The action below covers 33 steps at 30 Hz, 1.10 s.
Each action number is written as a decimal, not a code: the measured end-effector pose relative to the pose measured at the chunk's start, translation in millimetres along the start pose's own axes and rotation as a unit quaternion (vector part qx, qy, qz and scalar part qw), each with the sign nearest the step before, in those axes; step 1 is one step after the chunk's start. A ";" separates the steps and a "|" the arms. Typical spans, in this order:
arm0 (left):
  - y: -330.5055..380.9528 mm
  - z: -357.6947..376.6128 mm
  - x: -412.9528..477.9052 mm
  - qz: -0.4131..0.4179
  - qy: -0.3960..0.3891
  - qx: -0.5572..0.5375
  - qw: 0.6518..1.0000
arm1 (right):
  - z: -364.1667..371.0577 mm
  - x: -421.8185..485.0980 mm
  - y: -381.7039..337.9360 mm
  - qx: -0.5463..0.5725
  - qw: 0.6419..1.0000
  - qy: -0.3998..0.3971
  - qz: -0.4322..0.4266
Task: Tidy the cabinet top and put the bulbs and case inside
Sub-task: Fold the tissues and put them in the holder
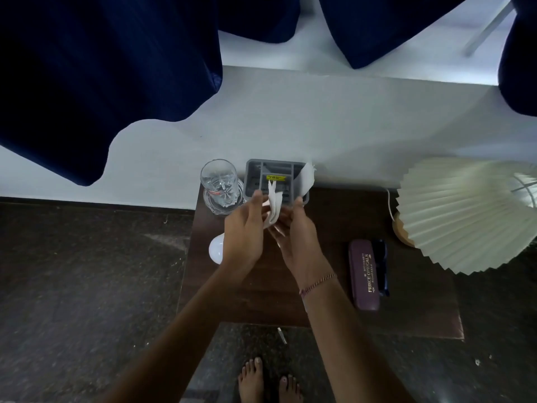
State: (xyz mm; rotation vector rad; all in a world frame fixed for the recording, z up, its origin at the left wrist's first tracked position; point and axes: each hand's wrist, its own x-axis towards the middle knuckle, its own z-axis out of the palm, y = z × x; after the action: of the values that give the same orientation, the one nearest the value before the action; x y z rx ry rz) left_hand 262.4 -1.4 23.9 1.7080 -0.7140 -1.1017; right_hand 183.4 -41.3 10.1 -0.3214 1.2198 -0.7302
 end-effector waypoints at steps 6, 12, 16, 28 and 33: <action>31.6 -3.6 47.4 -0.060 -0.036 0.001 0.998 | 31.1 15.6 -34.4 0.000 1.000 -0.020 -0.006; 59.1 -5.7 79.0 -0.098 -0.023 0.040 0.994 | 49.8 30.5 -52.1 -0.018 1.000 -0.012 -0.002; 61.5 -7.0 88.4 -0.133 -0.034 0.020 0.990 | 56.3 39.6 -53.8 -0.049 0.999 -0.006 0.002; 50.0 -9.2 99.2 -0.186 -0.044 0.017 0.981 | 63.3 52.3 -37.6 -0.192 0.981 0.031 -0.027; 54.2 -7.7 103.6 -0.210 -0.045 0.056 0.975 | 68.1 50.8 -36.8 -0.207 0.977 0.028 -0.033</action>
State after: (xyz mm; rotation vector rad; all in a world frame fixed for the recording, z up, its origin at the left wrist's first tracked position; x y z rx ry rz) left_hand 314.3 -105.4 38.6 1.9703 -0.4873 -1.4590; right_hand 242.4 -112.4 17.4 -0.6920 1.4175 -0.5388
